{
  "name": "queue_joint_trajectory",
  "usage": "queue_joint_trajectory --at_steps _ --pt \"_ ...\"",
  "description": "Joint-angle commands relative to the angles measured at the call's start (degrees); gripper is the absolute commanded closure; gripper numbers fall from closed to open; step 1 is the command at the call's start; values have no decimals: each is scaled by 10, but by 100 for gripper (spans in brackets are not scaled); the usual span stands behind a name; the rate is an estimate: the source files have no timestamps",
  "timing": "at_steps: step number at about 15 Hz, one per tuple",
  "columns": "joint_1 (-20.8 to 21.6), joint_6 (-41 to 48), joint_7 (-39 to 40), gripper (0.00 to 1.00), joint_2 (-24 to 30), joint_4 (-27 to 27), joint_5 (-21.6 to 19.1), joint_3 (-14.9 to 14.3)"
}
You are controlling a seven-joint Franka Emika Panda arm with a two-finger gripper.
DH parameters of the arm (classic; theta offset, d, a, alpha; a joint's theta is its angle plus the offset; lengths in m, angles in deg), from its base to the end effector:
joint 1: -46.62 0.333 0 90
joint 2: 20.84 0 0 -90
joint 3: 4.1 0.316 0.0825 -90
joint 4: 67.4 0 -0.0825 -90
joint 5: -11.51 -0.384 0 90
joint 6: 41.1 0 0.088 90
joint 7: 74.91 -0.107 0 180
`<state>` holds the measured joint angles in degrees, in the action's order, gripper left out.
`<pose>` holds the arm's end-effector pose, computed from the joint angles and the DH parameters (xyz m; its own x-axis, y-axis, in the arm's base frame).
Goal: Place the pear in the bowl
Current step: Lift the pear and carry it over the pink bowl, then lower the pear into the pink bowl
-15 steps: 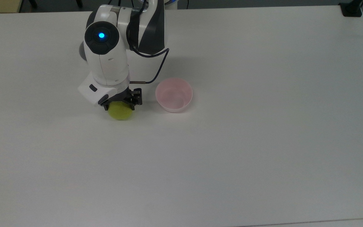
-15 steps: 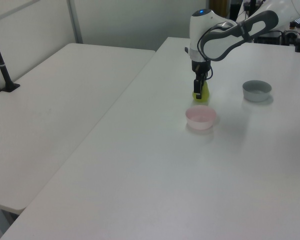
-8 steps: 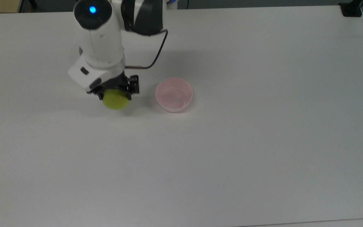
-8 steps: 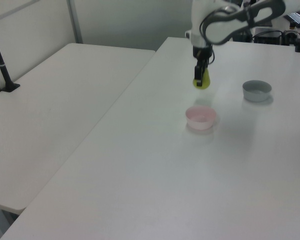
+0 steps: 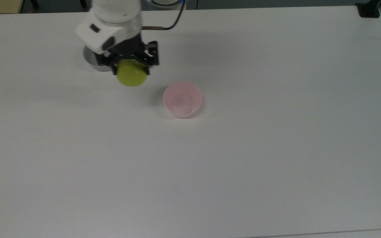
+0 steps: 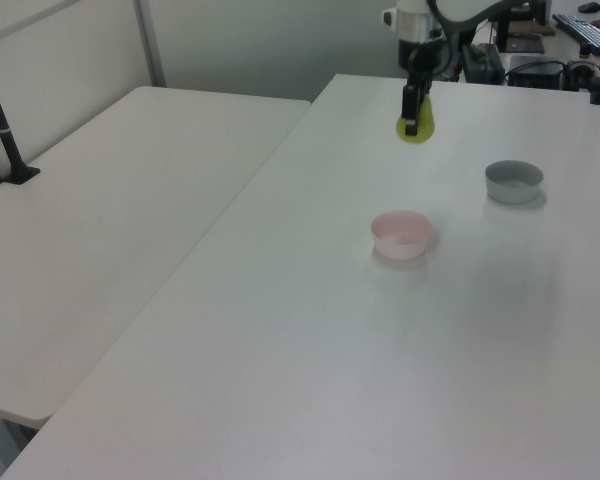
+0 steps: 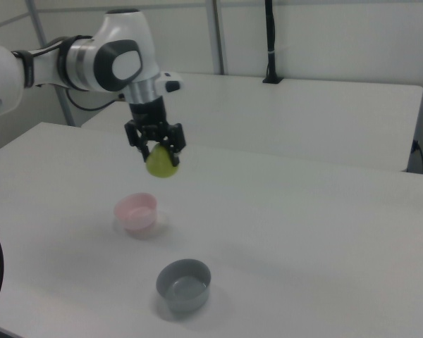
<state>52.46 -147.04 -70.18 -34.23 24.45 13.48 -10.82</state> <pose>0.6347 -0.0061 0.4951 0.9968 0.0799 0.0083 0.0793 -0.9950 0.0611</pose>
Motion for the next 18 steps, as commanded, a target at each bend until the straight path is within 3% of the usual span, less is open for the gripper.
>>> queue_joint_trajectory --at_steps 1,5,12,18 --pt "71 0 -61 63 4 22 2 -5" --pt "114 -29 -68 59 -9 53 1 -4" --pt "121 -181 -74 60 -14 147 0 -3" --pt "120 -206 -74 57 -45 149 -4 -3"
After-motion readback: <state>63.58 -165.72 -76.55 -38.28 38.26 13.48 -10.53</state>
